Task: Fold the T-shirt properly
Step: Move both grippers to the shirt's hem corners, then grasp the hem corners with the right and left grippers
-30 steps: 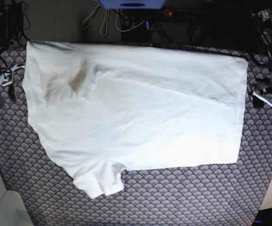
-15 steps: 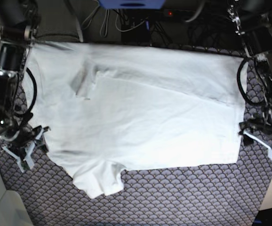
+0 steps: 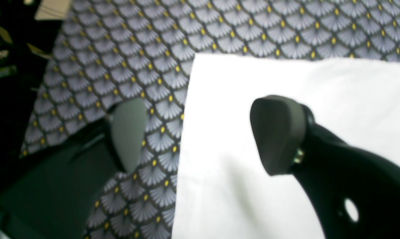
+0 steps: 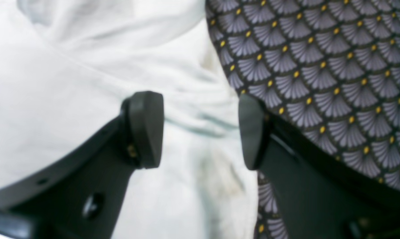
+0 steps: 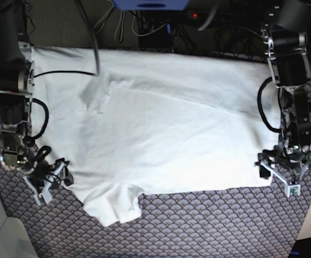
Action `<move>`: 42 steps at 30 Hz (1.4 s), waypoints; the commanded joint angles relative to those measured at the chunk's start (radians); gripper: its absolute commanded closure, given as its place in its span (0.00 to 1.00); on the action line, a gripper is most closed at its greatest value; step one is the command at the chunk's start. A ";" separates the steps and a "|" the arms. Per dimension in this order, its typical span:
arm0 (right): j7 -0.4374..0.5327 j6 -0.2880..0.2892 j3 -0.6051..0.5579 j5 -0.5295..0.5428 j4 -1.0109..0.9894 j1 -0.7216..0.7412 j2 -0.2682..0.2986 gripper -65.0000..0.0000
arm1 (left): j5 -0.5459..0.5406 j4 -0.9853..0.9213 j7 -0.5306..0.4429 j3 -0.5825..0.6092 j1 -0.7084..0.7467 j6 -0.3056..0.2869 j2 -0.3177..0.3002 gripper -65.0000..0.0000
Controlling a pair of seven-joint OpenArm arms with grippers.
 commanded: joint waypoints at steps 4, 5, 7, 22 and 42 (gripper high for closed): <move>0.130 -0.098 -0.031 0.014 -0.055 0.039 0.020 0.44 | -0.001 0.017 -0.020 -0.004 -0.029 0.004 -0.020 0.21; 0.141 -0.123 -0.031 0.014 -0.061 0.039 0.023 0.44 | -0.001 0.018 -0.020 -0.004 -0.028 0.004 -0.020 0.21; 0.150 -0.161 -0.031 0.014 -0.061 0.033 0.035 0.44 | -0.003 0.018 -0.020 -0.004 -0.026 0.004 -0.020 0.21; 0.152 -0.192 -0.031 0.014 -0.061 -0.027 0.018 0.44 | -0.001 0.018 -0.020 -0.005 0.038 0.004 -0.018 0.21; 0.152 -0.192 -0.151 0.015 -0.061 -0.028 0.008 1.00 | 0.000 -0.379 -0.239 0.002 -0.164 0.011 -0.018 0.21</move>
